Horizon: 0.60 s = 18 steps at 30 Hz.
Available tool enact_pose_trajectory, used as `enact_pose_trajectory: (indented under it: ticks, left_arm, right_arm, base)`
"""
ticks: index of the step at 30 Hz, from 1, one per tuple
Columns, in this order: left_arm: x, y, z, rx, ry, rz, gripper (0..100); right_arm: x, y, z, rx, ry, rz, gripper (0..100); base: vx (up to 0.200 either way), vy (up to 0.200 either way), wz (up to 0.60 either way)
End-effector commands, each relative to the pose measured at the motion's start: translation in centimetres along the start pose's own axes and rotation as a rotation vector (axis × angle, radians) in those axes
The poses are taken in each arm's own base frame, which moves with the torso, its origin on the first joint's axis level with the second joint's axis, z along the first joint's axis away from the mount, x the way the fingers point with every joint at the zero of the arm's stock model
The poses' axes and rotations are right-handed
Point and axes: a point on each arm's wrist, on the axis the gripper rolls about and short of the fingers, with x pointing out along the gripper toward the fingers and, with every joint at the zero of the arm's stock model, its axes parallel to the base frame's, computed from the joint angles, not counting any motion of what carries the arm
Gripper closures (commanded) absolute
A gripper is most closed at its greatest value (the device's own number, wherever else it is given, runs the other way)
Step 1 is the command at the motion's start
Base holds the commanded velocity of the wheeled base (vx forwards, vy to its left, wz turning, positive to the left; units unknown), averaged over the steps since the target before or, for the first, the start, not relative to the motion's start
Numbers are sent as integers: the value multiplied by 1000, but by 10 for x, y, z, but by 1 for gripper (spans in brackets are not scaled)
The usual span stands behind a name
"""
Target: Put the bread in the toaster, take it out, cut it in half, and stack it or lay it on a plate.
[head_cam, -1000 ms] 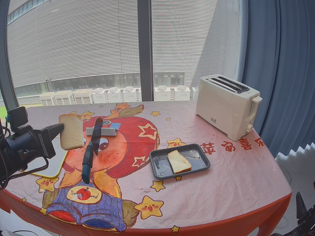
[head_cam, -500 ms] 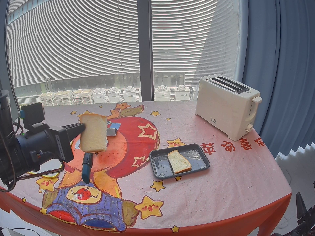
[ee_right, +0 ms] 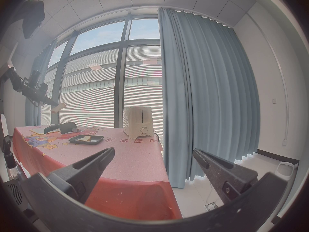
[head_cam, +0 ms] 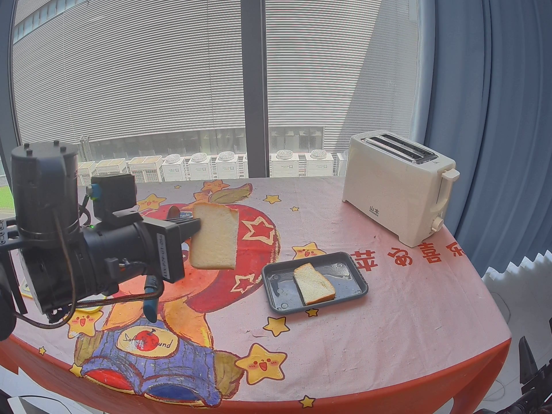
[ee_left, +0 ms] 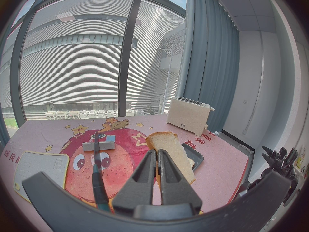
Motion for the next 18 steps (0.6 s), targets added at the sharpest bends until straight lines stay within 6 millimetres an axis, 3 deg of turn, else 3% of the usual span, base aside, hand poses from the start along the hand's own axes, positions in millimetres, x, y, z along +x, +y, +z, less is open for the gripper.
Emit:
enact_pose_trajectory:
  ticks: [1,18]
  left_arm:
    - [15,-9,-1,10,27,-22,100]
    - [68,-22,2,-19,73,-19,100]
  right_arm:
    - [0,0,-5,1,1,0,0]
    - [0,0,-5,0,1,1,0]
  base:
    - [0,0,0]
    - [0,0,0]
